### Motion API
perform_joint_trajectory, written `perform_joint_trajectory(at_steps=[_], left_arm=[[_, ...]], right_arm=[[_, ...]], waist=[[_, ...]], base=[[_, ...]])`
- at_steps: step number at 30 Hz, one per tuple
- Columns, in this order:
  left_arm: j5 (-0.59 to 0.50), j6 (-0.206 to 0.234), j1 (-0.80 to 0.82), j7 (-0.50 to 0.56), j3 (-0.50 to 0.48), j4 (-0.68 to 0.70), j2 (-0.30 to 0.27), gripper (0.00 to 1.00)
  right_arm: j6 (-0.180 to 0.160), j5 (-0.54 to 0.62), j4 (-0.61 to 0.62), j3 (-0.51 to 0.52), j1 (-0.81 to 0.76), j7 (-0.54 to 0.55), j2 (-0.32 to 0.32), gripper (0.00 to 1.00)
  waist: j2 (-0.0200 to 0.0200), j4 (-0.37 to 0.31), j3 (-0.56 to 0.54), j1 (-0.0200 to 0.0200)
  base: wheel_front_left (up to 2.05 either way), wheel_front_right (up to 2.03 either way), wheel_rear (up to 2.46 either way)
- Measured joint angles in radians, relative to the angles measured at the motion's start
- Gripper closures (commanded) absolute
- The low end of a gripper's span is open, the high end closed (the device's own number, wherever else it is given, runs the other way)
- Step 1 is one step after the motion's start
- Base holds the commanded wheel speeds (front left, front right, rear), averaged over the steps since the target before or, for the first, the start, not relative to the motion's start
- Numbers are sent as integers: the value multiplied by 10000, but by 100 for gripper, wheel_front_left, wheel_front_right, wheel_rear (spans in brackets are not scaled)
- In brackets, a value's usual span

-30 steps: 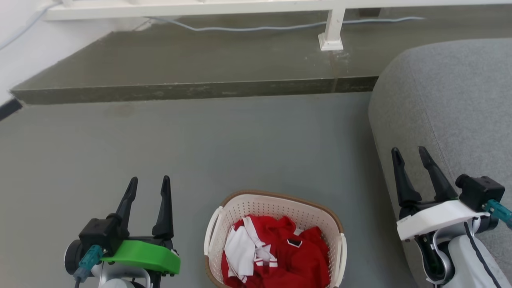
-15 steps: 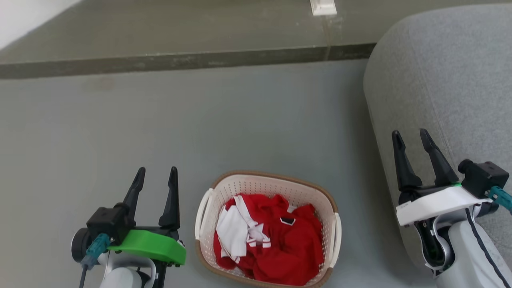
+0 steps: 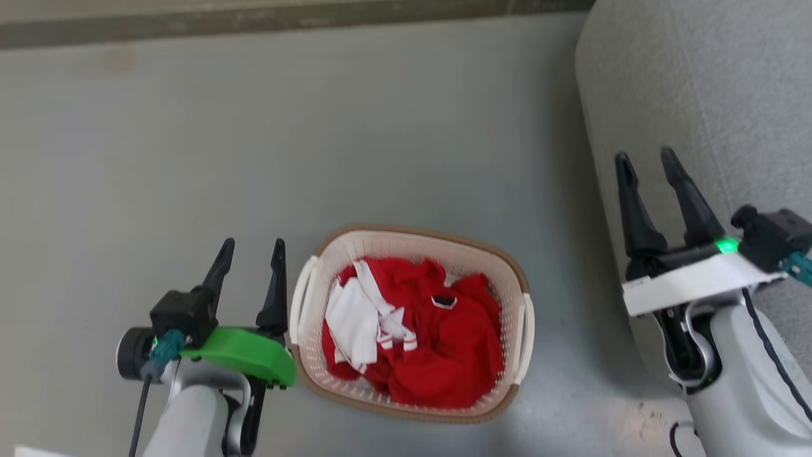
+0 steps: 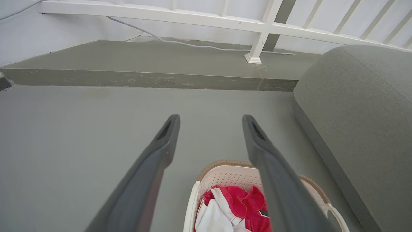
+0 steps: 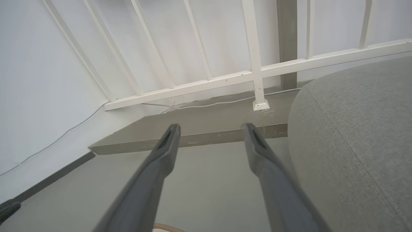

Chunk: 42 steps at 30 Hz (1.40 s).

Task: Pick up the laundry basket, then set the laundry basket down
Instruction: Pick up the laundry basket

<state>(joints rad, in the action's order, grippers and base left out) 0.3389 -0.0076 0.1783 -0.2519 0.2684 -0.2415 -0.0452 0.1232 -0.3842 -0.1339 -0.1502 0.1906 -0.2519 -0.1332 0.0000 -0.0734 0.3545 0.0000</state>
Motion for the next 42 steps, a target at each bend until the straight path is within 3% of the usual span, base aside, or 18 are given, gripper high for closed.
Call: perform_joint_trajectory(at_steps=[6,28,42], left_arm=[[-36,-19,676,0,61,-826,10,0],[2,-732,3455,286,132,-5014,-188,0],[-4,-943,4666,922,336,-6742,-222,0]], right_arm=[[0,-407,360,-311,533,0,-92,0],[0,-1055,688,-568,1850,-4,-537,0],[2,-1189,688,-564,2325,-27,-520,0]], waist=[[0,-98,770,0],[0,-688,3558,1],[0,-1134,4573,1]], base=[[0,0,0],[0,0,0],[0,0,0]])
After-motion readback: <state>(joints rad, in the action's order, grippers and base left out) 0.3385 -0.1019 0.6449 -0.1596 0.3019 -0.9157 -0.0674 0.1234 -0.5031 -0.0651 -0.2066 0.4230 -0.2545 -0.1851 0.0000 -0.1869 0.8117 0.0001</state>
